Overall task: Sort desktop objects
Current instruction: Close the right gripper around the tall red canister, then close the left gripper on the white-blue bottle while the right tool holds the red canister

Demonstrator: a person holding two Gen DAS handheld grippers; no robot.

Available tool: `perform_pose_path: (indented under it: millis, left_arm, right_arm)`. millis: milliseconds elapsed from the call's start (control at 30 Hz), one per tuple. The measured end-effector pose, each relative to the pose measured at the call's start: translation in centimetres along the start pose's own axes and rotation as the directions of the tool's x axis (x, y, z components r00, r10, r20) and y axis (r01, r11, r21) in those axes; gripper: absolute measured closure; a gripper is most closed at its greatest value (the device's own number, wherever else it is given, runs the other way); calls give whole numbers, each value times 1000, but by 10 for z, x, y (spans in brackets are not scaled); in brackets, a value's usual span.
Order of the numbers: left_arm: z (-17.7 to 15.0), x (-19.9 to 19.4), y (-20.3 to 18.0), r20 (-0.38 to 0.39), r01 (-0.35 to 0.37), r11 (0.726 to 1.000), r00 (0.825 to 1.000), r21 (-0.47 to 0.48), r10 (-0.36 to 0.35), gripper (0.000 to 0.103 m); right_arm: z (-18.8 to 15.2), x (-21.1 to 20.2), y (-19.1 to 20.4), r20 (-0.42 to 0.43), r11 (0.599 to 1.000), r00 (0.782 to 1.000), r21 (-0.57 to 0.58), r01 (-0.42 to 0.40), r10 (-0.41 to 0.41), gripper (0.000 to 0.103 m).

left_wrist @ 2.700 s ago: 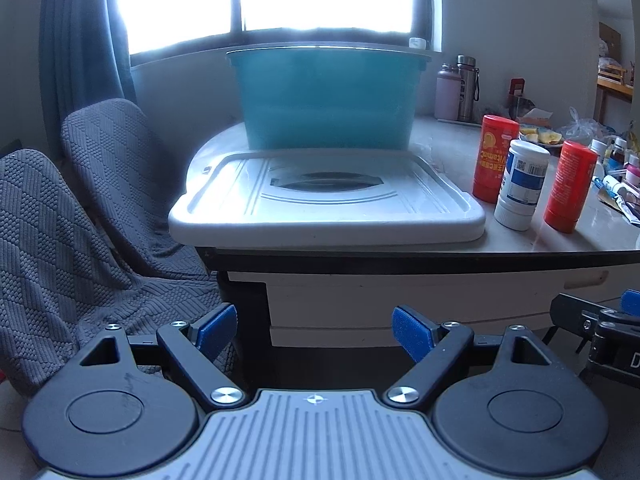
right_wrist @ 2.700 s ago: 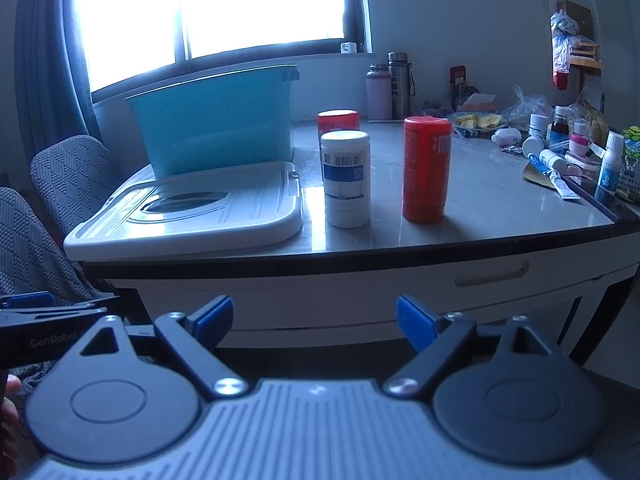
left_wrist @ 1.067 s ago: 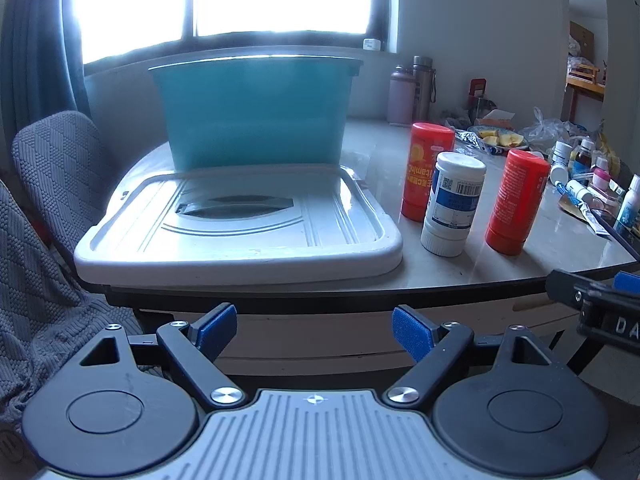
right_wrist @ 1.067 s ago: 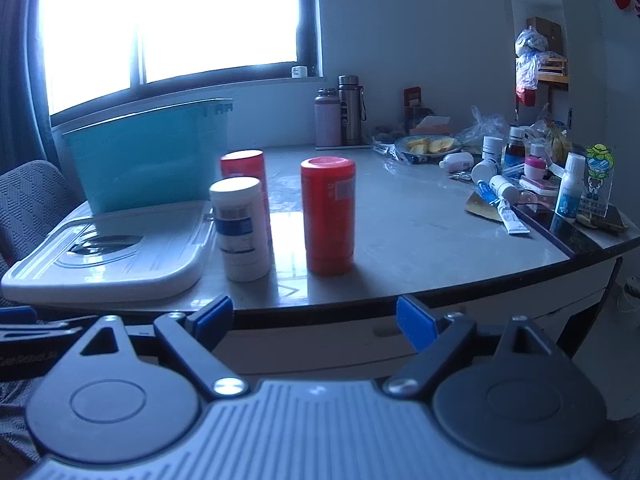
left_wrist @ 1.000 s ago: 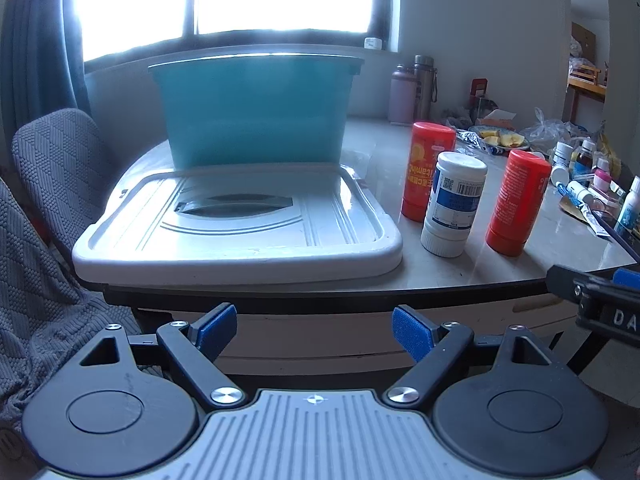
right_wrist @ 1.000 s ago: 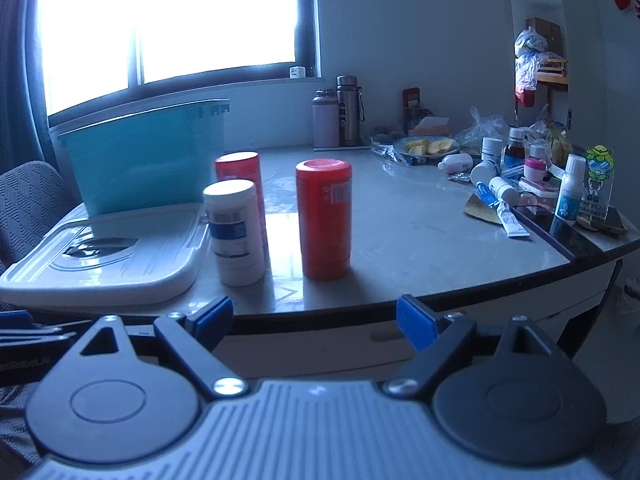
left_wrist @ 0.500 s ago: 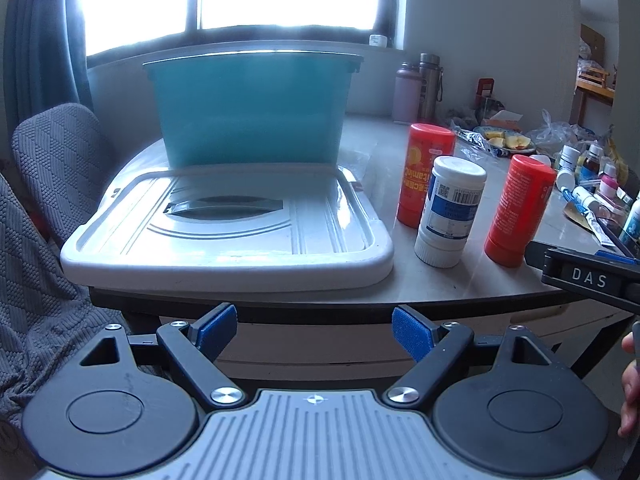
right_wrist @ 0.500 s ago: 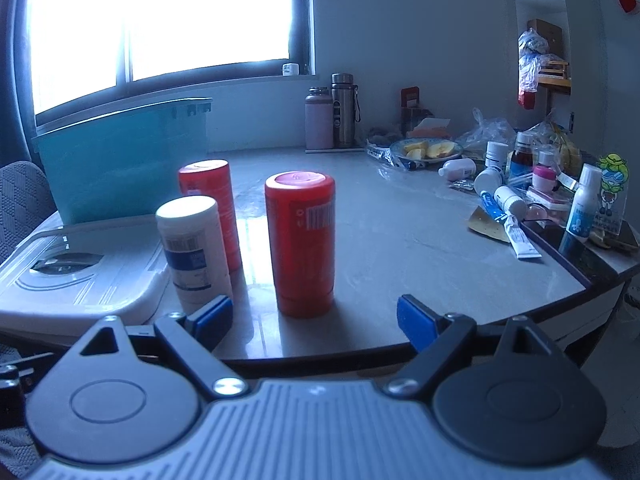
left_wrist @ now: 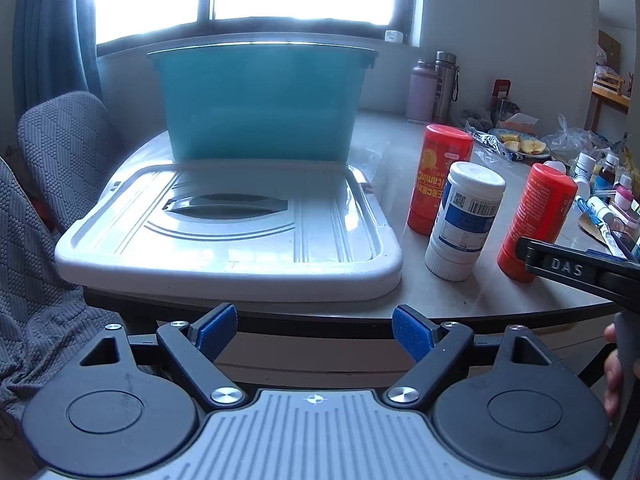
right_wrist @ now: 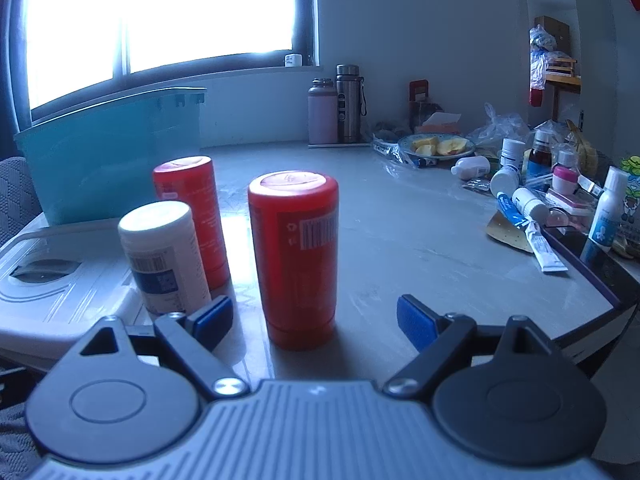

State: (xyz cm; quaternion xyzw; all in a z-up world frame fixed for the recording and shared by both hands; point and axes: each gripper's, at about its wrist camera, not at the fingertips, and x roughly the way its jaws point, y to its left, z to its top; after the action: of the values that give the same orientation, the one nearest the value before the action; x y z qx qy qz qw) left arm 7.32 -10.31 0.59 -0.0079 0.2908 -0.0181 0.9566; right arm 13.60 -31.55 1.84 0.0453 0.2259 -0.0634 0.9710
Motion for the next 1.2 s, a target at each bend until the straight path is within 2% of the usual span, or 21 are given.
perform_pose_path:
  millis: [267, 300, 333, 367, 433, 700, 1200]
  left_arm:
    - [9, 7, -2, 3, -3, 1000, 1000, -13, 3, 16]
    - [9, 7, -2, 4, -3, 1000, 1000, -14, 4, 16]
    - [10, 7, -3, 6, -4, 1000, 1000, -14, 4, 16]
    - [10, 7, -3, 7, -3, 1000, 1000, -13, 3, 16]
    - [12, 7, -3, 10, -4, 1000, 1000, -11, 4, 16]
    - [14, 5, -4, 16, 5, 1000, 1000, -5, -5, 16]
    - [6, -13, -25, 43, 72, 996, 996, 55, -74, 16]
  right_arm:
    - [8, 28, 3, 15, 1000, 1000, -14, -12, 12, 14]
    - [9, 30, 3, 15, 1000, 1000, -11, -22, 22, 17]
    - [9, 31, 3, 22, 999, 999, -13, -33, 33, 26]
    - [10, 31, 4, 33, 999, 999, -30, -42, 43, 54]
    - [10, 30, 7, 51, 998, 998, -56, -31, 34, 54]
    - [10, 20, 0, 60, 999, 998, -39, -29, 31, 54]
    - [4, -31, -26, 79, 999, 997, -21, 27, -25, 54]
